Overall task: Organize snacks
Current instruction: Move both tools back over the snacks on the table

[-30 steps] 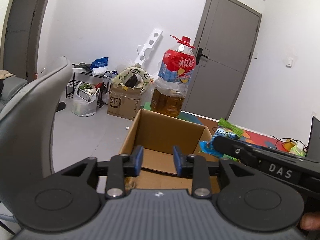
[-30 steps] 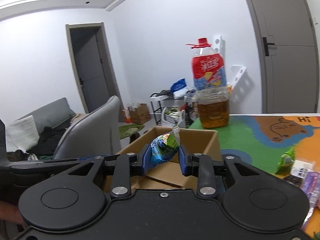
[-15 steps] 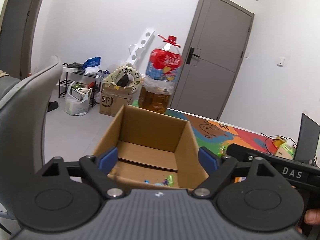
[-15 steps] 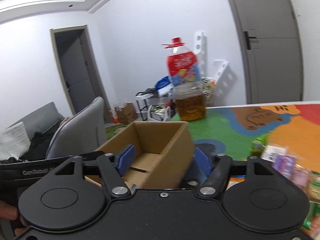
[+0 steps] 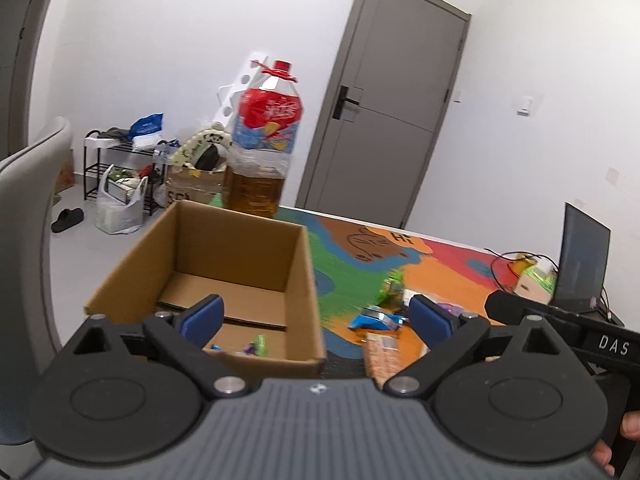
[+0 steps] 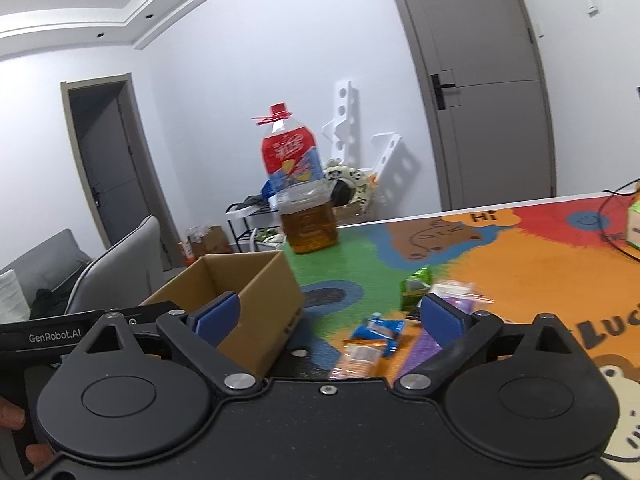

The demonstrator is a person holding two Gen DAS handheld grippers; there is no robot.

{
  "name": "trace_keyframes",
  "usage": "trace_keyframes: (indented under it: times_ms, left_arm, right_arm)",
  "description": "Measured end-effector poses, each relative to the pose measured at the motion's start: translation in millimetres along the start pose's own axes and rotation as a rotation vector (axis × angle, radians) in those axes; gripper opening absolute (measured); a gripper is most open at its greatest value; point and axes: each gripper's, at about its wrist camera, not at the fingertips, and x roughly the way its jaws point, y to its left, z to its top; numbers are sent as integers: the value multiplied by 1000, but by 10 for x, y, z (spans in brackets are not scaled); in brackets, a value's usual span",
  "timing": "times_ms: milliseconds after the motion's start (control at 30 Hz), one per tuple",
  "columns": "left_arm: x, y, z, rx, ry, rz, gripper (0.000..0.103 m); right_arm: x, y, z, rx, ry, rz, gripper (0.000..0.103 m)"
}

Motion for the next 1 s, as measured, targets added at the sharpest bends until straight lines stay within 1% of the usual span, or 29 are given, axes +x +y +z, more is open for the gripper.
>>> trace_keyframes:
  times_ms: [300,567,667,833,933,1000]
  left_arm:
    - [64,-277,-87,33,22,-46,100]
    - [157,-457,-143,55,48,-68,100]
    - [159,-519,-172,69,45,-81,100]
    - [233,-612,-237,77,66,-99,100]
    - [290,-653,-292,74,72,-102,99]
    - [335,-683,-339,82,75,-110,97]
  right_arm:
    - [-195,-261,-70,23,-4,-54,102]
    - [-325,-507,-137,58,-10,-96,102]
    - [-360,-587,-175,69,-10,-108,102]
    - [-381,-731,-261,91,1,-125,102]
    - [-355,-798,-333,99,17,-130,100]
    - [-319,-841,-387,108,35,-136,94]
